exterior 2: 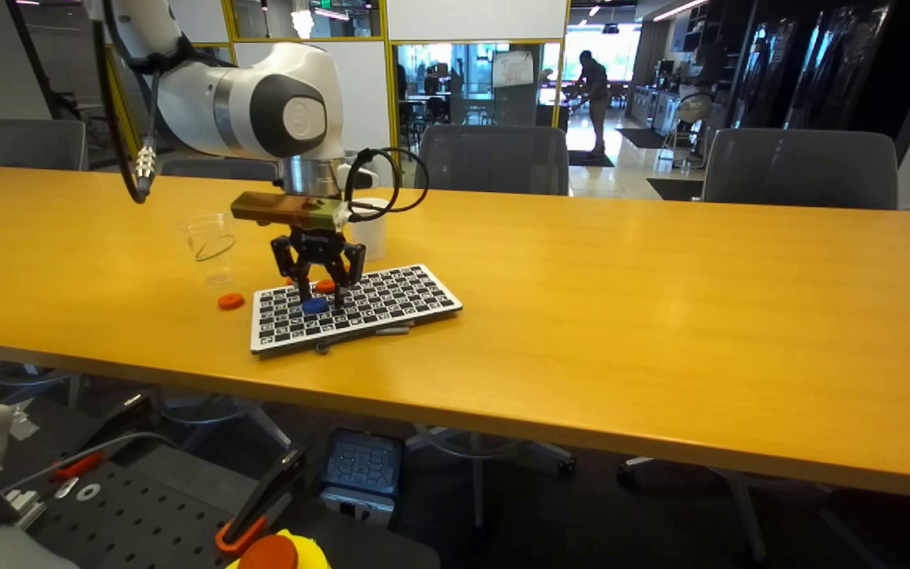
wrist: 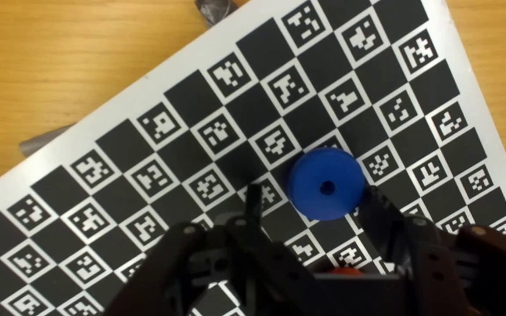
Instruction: Put the blue circle into the white cup then the orange circles inside the transparent cup.
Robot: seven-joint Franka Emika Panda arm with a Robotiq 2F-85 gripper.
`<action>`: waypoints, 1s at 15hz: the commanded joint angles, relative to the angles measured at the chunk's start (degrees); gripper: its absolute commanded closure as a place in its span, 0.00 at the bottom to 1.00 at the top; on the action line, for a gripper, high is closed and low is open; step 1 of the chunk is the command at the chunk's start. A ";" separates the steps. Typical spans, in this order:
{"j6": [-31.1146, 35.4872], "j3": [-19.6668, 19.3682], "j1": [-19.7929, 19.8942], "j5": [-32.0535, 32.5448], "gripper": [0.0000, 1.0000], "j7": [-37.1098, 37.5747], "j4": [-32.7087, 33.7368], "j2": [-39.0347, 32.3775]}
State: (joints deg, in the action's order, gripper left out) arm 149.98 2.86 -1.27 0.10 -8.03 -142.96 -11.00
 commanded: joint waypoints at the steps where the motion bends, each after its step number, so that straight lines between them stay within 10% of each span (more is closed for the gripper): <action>1: -0.64 -0.36 -0.35 1.45 0.73 1.36 0.76 0.19; 15: -13.00 -1.38 0.12 7.04 0.75 -0.18 21.18 -2.38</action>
State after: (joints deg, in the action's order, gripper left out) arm 141.80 1.63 -1.25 6.57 -6.47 -130.01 -10.74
